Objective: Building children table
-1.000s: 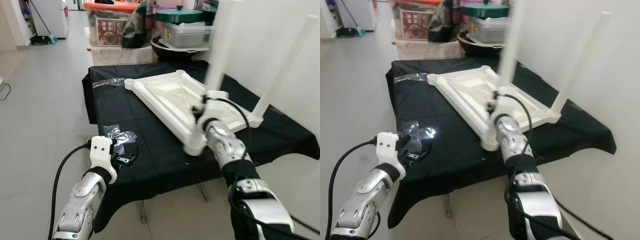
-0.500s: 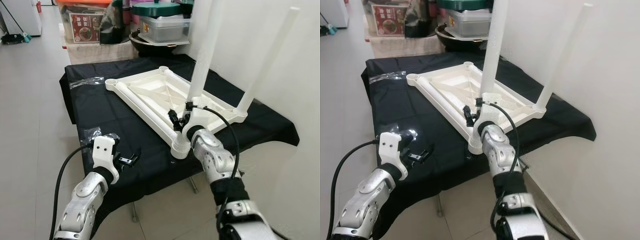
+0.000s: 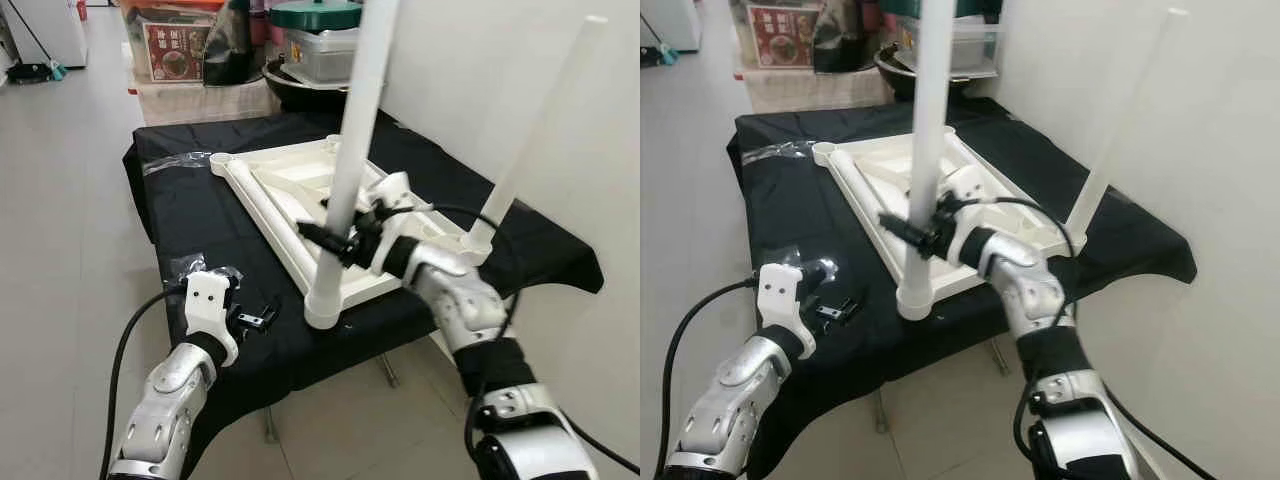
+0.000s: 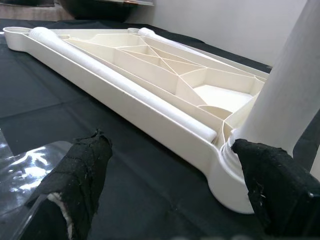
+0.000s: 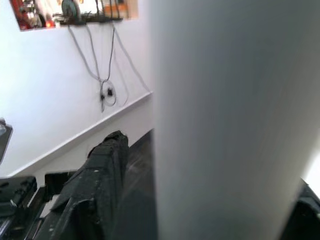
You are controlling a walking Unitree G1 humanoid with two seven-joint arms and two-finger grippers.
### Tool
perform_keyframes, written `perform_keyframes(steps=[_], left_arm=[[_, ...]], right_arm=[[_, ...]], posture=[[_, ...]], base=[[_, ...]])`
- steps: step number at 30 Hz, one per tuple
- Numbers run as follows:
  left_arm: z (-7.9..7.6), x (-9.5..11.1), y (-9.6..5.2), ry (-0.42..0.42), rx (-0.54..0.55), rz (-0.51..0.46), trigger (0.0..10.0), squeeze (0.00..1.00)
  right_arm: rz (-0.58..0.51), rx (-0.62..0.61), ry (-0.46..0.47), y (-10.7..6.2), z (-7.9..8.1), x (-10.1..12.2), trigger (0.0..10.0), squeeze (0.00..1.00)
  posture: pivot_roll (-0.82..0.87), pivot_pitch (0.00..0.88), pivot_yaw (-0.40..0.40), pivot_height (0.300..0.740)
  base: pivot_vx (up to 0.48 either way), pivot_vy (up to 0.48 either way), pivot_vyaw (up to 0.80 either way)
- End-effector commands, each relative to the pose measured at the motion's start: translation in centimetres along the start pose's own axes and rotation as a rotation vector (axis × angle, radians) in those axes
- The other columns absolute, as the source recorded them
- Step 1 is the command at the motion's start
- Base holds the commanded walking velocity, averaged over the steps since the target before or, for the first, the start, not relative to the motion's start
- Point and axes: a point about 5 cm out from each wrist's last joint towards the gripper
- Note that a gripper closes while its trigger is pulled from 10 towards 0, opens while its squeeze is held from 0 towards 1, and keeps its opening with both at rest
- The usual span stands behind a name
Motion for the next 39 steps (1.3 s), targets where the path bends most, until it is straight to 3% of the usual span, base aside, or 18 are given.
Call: perform_keyframes(steps=[1,2,3,4,10,13,14,15,20,21,23,24,27,28,34,35,36,39], left_arm=[[-0.2,-0.1,0.1,0.006,0.0,0.004,10.0,0.0],[-0.2,-0.1,0.0,0.006,0.001,0.003,10.0,0.0],[-0.2,-0.1,0.0,0.006,0.001,0.003,10.0,0.0],[-0.3,-0.1,0.0,0.006,0.002,0.003,10.0,0.0],[-0.3,-0.1,-0.1,0.004,0.001,0.003,10.0,0.0],[-0.5,-0.1,-0.1,0.003,-0.003,0.004,10.0,0.0],[-0.5,-0.1,-0.1,0.003,-0.003,0.004,10.0,0.0],[-0.5,-0.1,-0.1,0.002,-0.004,0.005,10.0,0.0],[-0.4,-0.2,-0.1,0.0,-0.009,0.01,10.0,0.0],[-0.4,-0.2,0.0,0.0,-0.011,0.011,10.0,0.0],[-0.4,-0.3,0.0,0.001,-0.014,0.012,10.0,0.0],[-0.4,-0.3,0.1,0.0,-0.014,0.012,10.0,0.0],[-0.4,-0.3,0.1,0.0,-0.014,0.012,10.0,0.0],[-0.4,-0.3,0.1,0.0,-0.013,0.011,10.0,0.0],[-0.4,-0.3,0.1,-0.002,-0.008,0.009,10.0,0.0],[-0.4,-0.4,0.1,-0.005,-0.009,0.009,10.0,0.0],[-0.4,-0.5,0.2,-0.008,-0.011,0.01,10.0,0.0],[-0.4,-0.6,0.2,-0.012,-0.014,0.011,10.0,0.0]], right_arm=[[0.028,0.039,-0.018,0.5,0.5,-0.3,5.8,0.0],[0.028,0.04,-0.014,0.8,0.4,-0.3,3.9,0.0],[0.028,0.04,-0.014,0.8,0.4,-0.3,3.9,0.0],[0.042,-0.003,-0.003,1.0,0.0,-0.4,0.0,0.0],[0.097,-0.323,0.055,0.6,-3.0,-1.1,0.0,0.0],[0.117,-0.649,0.103,-1.0,-5.0,-2.0,0.0,0.0],[0.117,-0.649,0.103,-1.0,-5.0,-2.0,0.0,0.0],[0.144,-0.865,0.127,-2.4,-6.0,-2.9,0.0,0.0],[0.166,-1.089,0.161,-2.8,-4.1,-4.6,0.0,0.0],[0.182,-1.026,0.152,-1.8,-3.0,-4.7,10.0,0.0],[0.177,-0.933,0.125,-0.4,-1.6,-4.5,10.0,0.0],[0.154,-0.883,0.121,0.1,-1.2,-4.2,10.0,0.32],[0.145,-0.879,0.129,0.2,-1.3,-4.1,10.0,0.32],[0.122,-0.879,0.14,0.1,-1.6,-3.8,10.0,1.0],[0.06,-0.841,0.143,0.0,-2.1,-2.0,10.0,1.0],[0.002,-0.697,0.164,0.0,-1.9,-0.4,10.0,0.0],[-0.054,-0.514,0.139,-0.2,-1.6,1.3,10.0,0.0],[-0.086,-0.371,0.099,-0.7,-1.2,2.4,10.0,0.0]], posture=[[0.02,0.0,-0.125,0.74],[0.02,0.0,-0.125,0.74],[0.02,0.0,-0.125,0.74],[0.02,0.0,-0.125,0.74],[0.01,0.0,-0.118,0.74],[0.0,0.0,-0.113,0.74],[0.0,0.0,-0.113,0.74],[0.0,0.0,-0.109,0.74],[-0.01,0.0,-0.098,0.74],[-0.01,0.0,-0.098,0.74],[-0.01,0.0,-0.099,0.74],[-0.01,0.0,-0.101,0.74],[-0.01,0.0,-0.101,0.74],[-0.01,0.0,-0.104,0.74],[-0.01,0.0,-0.106,0.74],[-0.02,0.0,-0.105,0.74],[-0.02,0.0,-0.105,0.74],[-0.02,0.0,-0.105,0.74]], base=[[0.0,0.0,0.0],[0.0,0.0,0.0],[0.0,0.0,0.0],[0.0,0.0,0.0],[0.0,0.0,0.0],[0.0,0.0,0.0],[0.0,0.0,0.0],[0.0,0.0,0.0],[0.0,0.0,0.0],[0.0,0.0,0.0],[0.0,0.0,0.0],[0.0,0.0,0.0],[0.0,0.0,0.0],[0.0,0.0,0.0],[0.0,0.0,0.0],[0.0,0.0,0.0],[0.0,0.0,0.0],[0.0,0.0,0.0]])
Point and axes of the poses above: a point about 5 cm out from each wrist's last joint towards the gripper, its own y axis pointing out of the wrist towards the gripper, its own x axis along the axis of the wrist's last joint, z = x × y, and after that the axes turned 7 degrees about y, right-handed
